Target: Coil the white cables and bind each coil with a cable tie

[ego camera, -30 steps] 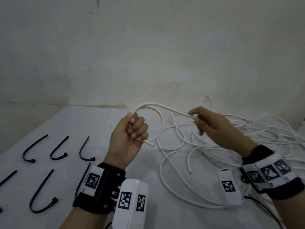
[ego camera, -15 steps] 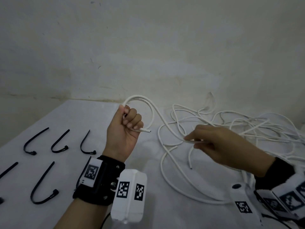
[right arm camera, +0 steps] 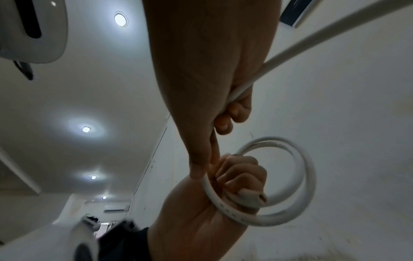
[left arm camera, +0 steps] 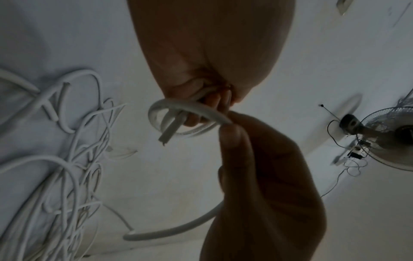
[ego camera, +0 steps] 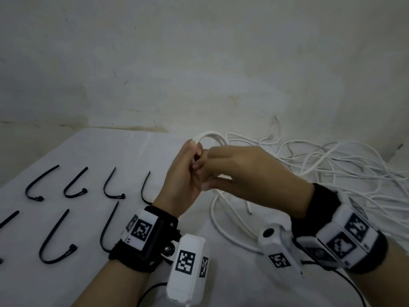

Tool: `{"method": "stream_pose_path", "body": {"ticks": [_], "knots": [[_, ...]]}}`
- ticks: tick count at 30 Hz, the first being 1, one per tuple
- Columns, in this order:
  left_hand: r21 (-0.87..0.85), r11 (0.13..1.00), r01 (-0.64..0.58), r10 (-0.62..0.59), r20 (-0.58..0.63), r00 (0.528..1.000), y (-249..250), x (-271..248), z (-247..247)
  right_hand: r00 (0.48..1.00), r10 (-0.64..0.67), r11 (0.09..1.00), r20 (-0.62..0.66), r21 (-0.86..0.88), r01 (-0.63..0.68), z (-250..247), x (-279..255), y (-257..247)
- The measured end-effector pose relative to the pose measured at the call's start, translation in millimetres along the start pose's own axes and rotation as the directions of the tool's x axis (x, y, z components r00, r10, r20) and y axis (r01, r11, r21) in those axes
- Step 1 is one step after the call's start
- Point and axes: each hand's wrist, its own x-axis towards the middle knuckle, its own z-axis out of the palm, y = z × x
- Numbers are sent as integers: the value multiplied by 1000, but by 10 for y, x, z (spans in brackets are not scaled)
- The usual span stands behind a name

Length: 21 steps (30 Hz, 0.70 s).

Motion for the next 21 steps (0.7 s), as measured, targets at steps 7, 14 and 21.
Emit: {"method": "stream_pose_path", "body": {"ticks": [7, 14, 21], "knots": [[-53, 985, 162, -153, 150, 977, 21, -92, 115, 974, 217, 960, -69, 197, -200, -73, 150, 262], [-202, 954, 224, -194, 158, 968, 30, -69, 55, 936, 286, 946, -203, 216, -242, 63, 179, 360], [-218, 960, 177, -180, 7, 984, 27, -79, 84, 902, 357, 928, -244, 205, -312, 257, 149, 435]]}}
